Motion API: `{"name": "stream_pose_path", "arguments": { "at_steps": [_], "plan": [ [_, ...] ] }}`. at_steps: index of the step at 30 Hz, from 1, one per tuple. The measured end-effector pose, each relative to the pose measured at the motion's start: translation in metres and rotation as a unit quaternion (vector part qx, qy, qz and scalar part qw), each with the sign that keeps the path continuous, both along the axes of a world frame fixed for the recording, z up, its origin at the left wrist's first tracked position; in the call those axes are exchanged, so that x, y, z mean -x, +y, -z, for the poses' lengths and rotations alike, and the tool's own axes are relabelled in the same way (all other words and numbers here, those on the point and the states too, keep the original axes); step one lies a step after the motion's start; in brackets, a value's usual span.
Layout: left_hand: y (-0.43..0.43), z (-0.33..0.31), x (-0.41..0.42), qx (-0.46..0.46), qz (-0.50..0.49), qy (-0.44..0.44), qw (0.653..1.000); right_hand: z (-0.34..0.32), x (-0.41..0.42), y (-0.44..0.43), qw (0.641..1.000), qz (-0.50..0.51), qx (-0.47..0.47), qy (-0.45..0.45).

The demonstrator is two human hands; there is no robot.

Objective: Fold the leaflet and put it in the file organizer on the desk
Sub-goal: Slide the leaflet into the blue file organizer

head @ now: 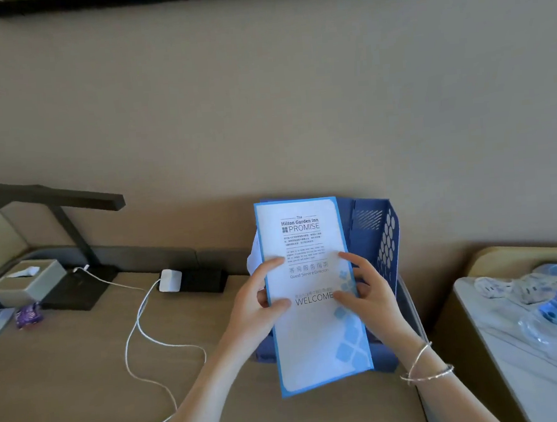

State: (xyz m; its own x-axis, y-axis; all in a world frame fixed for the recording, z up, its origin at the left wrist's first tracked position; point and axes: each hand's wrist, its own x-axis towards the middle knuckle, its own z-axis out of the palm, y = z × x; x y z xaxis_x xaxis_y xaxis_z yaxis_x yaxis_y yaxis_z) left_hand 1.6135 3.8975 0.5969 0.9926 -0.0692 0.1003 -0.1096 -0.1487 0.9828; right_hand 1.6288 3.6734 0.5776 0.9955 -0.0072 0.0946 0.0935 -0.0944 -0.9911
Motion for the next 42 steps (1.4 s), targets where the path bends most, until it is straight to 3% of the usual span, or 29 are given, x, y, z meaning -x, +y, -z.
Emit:
{"name": "stream_pose_path", "arguments": {
  "at_steps": [9,19,25,33,38,42],
  "plan": [
    [-0.031,0.028,-0.059,-0.022,-0.179,-0.098,0.979,0.009,-0.113,-0.011,0.989,-0.108,0.081,-0.055],
    [-0.048,0.054,-0.116,-0.202,-0.312,-0.255,0.893,0.041,-0.212,0.004,0.975,-0.160,0.113,-0.102],
    [-0.070,0.104,-0.107,-0.160,-0.333,-0.138,0.919,0.082,-0.226,0.017,0.967,-0.211,0.127,-0.066],
    [-0.072,0.147,-0.104,-0.153,-0.344,-0.067,0.924,0.125,-0.227,0.021,0.962,-0.239,0.129,-0.030],
    [-0.063,0.158,-0.096,-0.223,-0.274,-0.042,0.935,0.139,-0.227,0.024,0.954,-0.239,0.174,-0.050],
    [-0.059,0.165,-0.094,-0.225,-0.280,-0.014,0.933,0.147,-0.225,0.030,0.952,-0.240,0.182,-0.050]
  ]
}}
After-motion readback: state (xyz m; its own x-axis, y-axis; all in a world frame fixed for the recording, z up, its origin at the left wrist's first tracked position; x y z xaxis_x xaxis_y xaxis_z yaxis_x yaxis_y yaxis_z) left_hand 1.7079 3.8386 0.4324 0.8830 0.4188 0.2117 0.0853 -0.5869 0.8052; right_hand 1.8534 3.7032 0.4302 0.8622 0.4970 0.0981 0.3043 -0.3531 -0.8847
